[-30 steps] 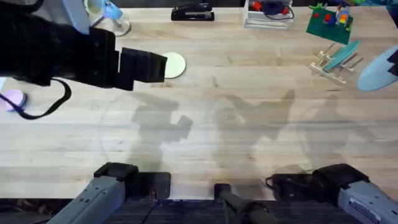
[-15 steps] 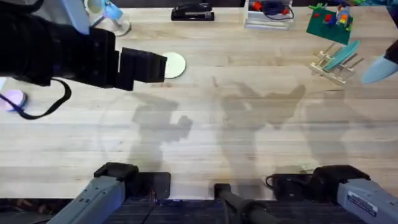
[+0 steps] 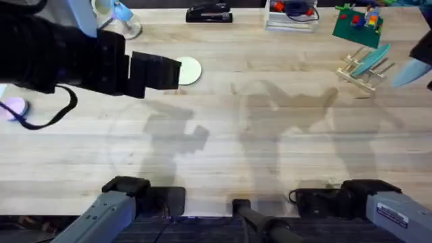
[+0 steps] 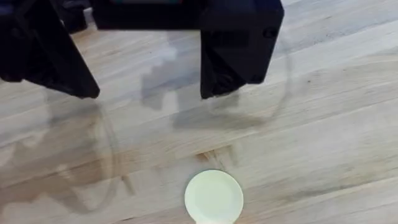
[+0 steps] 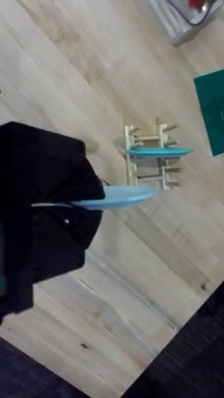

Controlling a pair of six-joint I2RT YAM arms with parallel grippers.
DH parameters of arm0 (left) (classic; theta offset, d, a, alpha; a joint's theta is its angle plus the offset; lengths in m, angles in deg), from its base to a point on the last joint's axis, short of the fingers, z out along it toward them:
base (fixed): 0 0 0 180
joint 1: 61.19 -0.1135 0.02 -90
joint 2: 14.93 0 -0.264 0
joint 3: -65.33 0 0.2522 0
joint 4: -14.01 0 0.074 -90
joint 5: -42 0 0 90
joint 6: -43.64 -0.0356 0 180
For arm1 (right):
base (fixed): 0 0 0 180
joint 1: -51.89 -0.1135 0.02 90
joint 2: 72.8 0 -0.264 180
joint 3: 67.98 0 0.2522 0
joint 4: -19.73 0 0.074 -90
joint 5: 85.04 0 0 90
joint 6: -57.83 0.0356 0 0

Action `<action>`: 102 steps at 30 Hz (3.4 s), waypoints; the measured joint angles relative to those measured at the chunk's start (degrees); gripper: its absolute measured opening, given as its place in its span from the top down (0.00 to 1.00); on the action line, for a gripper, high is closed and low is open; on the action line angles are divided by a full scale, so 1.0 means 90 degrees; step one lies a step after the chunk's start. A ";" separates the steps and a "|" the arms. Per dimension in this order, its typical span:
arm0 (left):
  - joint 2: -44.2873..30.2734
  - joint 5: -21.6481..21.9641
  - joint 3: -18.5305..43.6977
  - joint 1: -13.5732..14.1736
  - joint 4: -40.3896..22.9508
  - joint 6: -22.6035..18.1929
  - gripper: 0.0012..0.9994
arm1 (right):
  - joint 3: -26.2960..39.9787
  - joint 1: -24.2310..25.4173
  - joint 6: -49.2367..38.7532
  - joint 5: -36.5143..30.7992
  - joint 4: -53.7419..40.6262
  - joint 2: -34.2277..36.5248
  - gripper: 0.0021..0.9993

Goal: Pick up the plates from the table one by one and place each into a slot on the dish rack.

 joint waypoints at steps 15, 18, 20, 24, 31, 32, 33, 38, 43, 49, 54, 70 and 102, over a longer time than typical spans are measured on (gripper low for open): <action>0.0000 0.0000 0.0000 0.0000 0.0000 0.0000 0.01 | 0.0000 0.0423 -0.0337 -0.0001 0.0341 0.0297 0.97; 0.0000 0.0000 0.0000 0.0000 0.0000 0.0000 0.01 | 0.0000 0.0521 -0.0430 -0.0002 0.0487 0.0386 0.97; 0.0000 0.0000 0.0000 0.0000 0.0000 0.0000 0.01 | 0.0000 0.0573 -0.0508 -0.0002 0.0559 0.0475 0.97; 0.0000 0.0000 0.0000 0.0000 0.0000 0.0002 0.01 | 0.0000 0.0711 -0.0688 0.0060 0.0811 0.0691 0.97; 0.0000 0.0000 0.0000 0.0000 0.0000 0.0000 0.01 | 0.0000 0.1019 -0.0823 0.0259 0.1287 0.1185 0.97; 0.0000 0.0000 0.0000 0.0000 0.0000 0.0000 0.01 | 0.0000 0.1034 -0.0836 0.0272 0.1360 0.1253 0.97; 0.0000 0.0000 0.0000 0.0000 0.0000 0.0000 0.01 | 0.0000 0.1039 -0.0838 0.0274 0.1425 0.1313 0.97; 0.0000 0.0000 0.0000 0.0000 0.0000 0.0000 0.01 | 0.0000 0.1042 -0.0841 0.0314 0.1750 0.1568 0.97; 0.0000 0.0000 0.0000 0.0000 0.0000 0.0000 0.01 | 0.0000 0.1042 -0.0839 0.0318 0.2010 0.1797 0.97; 0.0000 0.0000 0.0000 0.0000 0.0000 0.0000 0.01 | 0.0000 0.1109 -0.0798 0.0325 0.2208 0.2049 0.97; 0.0000 0.0000 0.0000 0.0000 0.0000 0.0000 0.01 | 0.0000 0.1117 -0.0721 0.0364 0.2415 0.2257 0.97; 0.0000 0.0000 0.0000 0.0000 0.0000 0.0000 0.01 | -0.0001 0.1117 -0.0468 0.0488 0.2813 0.2625 0.97; 0.0000 0.0000 0.0000 0.0000 0.0000 0.0000 0.01 | 0.0000 0.1226 -0.0421 0.0488 0.2936 0.2899 0.97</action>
